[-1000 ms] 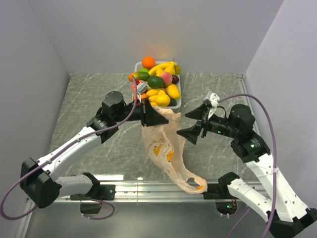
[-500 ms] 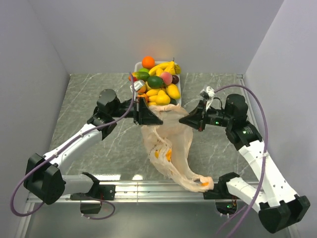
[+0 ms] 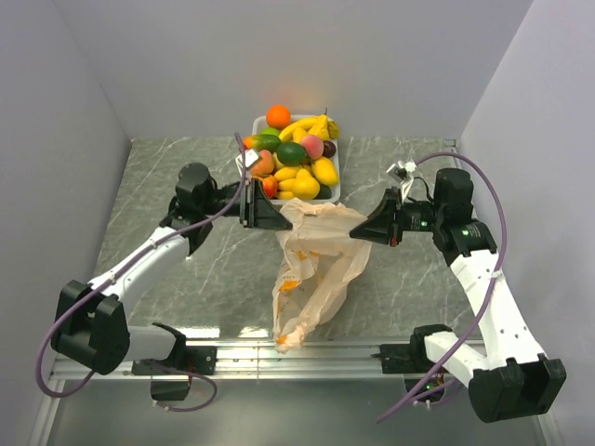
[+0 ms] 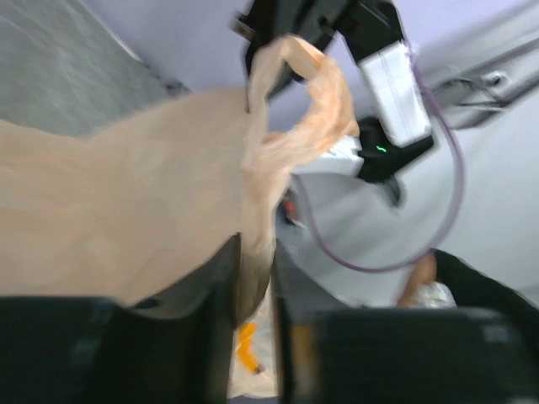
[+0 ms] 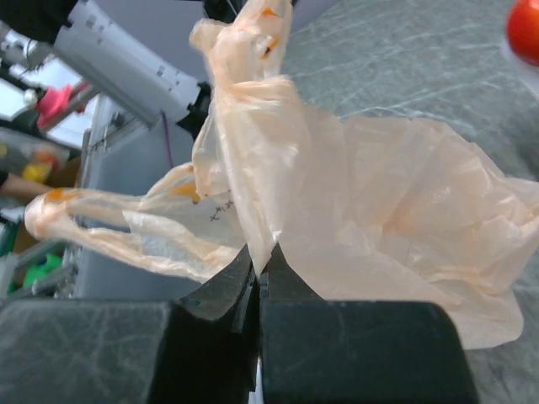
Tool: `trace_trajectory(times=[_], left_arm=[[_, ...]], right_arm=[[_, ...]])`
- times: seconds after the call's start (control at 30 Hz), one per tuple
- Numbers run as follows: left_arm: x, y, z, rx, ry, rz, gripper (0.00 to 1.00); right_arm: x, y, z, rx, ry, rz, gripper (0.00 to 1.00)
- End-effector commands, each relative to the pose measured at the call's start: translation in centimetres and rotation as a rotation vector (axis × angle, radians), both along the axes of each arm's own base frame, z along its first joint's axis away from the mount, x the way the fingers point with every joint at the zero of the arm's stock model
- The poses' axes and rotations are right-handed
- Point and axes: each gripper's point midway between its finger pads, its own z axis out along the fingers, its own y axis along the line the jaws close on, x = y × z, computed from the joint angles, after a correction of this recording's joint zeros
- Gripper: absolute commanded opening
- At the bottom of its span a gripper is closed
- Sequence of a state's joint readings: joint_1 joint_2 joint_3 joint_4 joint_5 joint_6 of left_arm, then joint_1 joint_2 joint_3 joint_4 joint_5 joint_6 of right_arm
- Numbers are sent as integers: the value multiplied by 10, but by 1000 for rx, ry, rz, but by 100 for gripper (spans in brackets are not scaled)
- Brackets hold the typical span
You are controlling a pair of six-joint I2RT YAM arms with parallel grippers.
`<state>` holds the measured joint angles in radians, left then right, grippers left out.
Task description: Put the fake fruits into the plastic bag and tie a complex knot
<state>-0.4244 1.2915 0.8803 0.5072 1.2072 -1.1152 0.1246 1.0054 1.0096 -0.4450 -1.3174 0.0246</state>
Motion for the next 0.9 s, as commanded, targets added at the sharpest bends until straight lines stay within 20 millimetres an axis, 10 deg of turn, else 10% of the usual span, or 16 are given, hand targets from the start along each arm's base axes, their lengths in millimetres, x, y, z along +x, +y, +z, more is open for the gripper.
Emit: trace_trajectory(times=[0.0,0.13,0.23,0.87], left_arm=[[20,8,14,52,-171,84,30],[31,19,19,176,-343,202,67],[33,33,-13,342,-373,277,98],[-34,27,-142,750,-364,66,99]], right_arm=[[13,-5,5,16,32,-104,0],[36,-11,-5,-3,105,-271,0],[43,-13,-11,-10,193,-321,0],[68,-34,9,77,237,-499,0]])
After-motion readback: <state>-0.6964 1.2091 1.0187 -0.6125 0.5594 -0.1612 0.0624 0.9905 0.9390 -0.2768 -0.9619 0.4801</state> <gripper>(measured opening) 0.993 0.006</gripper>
